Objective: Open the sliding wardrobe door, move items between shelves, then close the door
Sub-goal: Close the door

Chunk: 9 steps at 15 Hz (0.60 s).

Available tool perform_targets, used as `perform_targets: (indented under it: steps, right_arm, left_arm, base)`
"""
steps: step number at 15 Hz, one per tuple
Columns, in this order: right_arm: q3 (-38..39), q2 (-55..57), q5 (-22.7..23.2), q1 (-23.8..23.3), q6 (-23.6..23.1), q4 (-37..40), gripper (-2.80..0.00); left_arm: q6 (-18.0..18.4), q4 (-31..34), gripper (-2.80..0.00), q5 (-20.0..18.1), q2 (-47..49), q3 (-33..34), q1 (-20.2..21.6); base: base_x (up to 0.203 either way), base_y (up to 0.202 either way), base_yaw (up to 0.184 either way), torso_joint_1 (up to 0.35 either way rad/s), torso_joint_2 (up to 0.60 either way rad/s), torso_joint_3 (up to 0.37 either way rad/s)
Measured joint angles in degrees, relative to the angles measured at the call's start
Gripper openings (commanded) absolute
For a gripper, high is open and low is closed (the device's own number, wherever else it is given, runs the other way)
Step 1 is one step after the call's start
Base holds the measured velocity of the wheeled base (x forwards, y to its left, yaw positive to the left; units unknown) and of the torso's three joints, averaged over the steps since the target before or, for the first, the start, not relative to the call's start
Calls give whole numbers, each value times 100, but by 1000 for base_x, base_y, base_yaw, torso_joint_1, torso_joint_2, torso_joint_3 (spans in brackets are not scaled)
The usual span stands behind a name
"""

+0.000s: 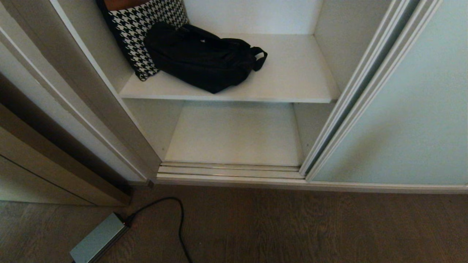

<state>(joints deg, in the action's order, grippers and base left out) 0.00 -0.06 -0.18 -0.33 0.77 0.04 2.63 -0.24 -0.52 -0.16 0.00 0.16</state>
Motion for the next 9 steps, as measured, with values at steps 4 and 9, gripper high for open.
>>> perform_targets:
  steps: [4, 9]
  right_arm:
    - [0, -1, -12, 0, 2, -1, -280]
    - [-498, 19, -34, -5, -52, 528, -280]
  left_arm:
    - [0, 0, -280, -2, 2, 0, 0]
    - [-5, -3, -280, 0, 2, 0, 0]
  base:
    - [0, 0, 0, 0, 0, 0]
    - [0, 0, 0, 0, 0, 0]
